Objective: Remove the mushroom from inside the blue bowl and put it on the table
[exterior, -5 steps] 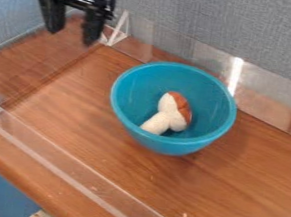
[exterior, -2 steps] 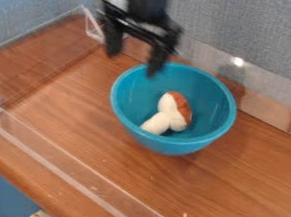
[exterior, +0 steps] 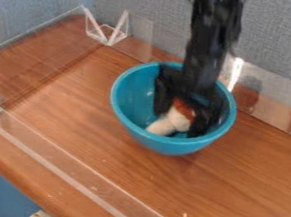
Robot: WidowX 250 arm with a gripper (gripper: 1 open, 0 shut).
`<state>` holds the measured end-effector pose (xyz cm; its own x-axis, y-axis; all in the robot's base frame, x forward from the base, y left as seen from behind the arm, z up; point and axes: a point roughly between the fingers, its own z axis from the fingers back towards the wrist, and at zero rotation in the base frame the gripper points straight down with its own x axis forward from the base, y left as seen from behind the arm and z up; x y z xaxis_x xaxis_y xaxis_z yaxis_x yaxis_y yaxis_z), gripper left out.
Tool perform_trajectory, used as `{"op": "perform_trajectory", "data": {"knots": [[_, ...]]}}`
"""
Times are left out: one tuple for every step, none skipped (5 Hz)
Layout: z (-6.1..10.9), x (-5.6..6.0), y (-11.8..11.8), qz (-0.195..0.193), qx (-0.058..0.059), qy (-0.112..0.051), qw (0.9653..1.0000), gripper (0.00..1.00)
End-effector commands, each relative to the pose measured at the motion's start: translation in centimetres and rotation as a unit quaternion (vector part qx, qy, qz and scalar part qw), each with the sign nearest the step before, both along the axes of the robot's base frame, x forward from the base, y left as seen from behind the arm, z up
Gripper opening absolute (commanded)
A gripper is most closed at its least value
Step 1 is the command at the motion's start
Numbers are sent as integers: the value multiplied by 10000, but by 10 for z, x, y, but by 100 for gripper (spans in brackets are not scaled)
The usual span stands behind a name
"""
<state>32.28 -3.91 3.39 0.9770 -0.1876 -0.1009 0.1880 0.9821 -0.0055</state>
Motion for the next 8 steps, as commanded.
{"op": "perform_trajectory", "data": {"knots": [[3, 18, -6, -204, -87, 23, 9998, 100], [4, 17, -5, -214, -115, 29, 9997, 0], [5, 15, -3, -224, -147, 30, 9996, 0], [8, 12, -1, -237, -181, 34, 9995, 0], [11, 10, 2, -252, -218, 37, 9994, 0], [13, 7, 4, -265, -252, 41, 9993, 0], [16, 5, 6, -278, -282, 46, 9992, 0], [19, 2, 8, -292, -307, 52, 9991, 0]]}}
